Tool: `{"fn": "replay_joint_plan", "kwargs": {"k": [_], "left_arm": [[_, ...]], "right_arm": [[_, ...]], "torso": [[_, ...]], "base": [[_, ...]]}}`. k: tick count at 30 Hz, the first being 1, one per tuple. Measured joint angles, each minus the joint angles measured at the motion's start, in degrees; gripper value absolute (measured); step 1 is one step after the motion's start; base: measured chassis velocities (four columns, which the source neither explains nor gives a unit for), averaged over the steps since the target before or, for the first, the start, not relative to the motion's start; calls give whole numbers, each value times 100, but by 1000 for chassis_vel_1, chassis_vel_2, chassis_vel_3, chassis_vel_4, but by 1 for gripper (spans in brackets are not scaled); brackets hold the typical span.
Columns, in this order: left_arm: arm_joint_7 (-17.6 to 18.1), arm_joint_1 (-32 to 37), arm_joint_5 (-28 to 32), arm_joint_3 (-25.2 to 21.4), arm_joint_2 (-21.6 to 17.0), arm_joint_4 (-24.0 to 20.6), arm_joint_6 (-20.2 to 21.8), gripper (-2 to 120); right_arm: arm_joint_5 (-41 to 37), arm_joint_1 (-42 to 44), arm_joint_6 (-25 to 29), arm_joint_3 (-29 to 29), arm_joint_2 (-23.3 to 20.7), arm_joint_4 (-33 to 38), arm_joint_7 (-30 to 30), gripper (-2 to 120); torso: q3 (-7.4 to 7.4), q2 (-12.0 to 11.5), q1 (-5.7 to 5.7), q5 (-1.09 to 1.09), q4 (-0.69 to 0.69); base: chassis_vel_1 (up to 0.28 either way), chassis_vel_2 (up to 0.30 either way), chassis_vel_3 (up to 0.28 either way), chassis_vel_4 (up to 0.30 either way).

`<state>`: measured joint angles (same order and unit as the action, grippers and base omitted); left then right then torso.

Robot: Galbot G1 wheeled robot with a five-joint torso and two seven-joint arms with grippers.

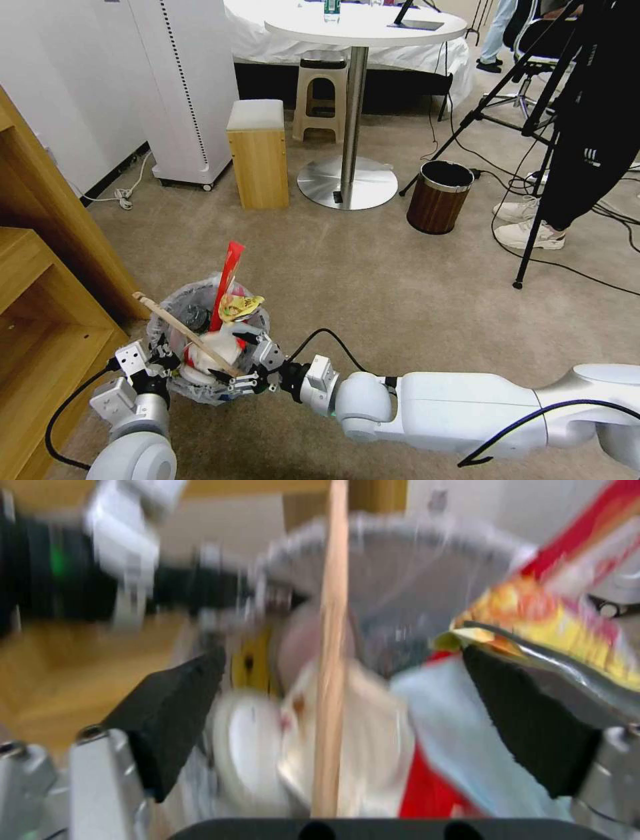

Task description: Pick up the trash bin and place the garbage on the floor into it.

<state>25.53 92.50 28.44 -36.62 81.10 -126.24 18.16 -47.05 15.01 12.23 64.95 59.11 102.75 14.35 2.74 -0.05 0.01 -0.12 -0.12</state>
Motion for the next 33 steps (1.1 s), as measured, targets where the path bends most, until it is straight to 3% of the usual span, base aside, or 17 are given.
{"fn": "replay_joint_plan", "kwargs": {"k": [12, 25, 33], "left_arm": [[-8, 43, -55, 10, 50, -25, -15, 1], [8, 23, -29, 4, 35, -67, -15, 1], [5, 34, -48, -1, 35, 48, -14, 1]], "right_arm": [[-194, 21, -39, -489, 395, 123, 121, 92], [-178, 211, -25, -397, 107, 205, 137, 82], [-325, 293, -29, -905, 207, 333, 186, 81]], "torso": [[0, 0, 0, 0, 1], [0, 0, 0, 0, -1], [0, 0, 0, 0, 1]], "base": [[0, 0, 0, 0], [0, 0, 0, 0], [0, 0, 0, 0]]}}
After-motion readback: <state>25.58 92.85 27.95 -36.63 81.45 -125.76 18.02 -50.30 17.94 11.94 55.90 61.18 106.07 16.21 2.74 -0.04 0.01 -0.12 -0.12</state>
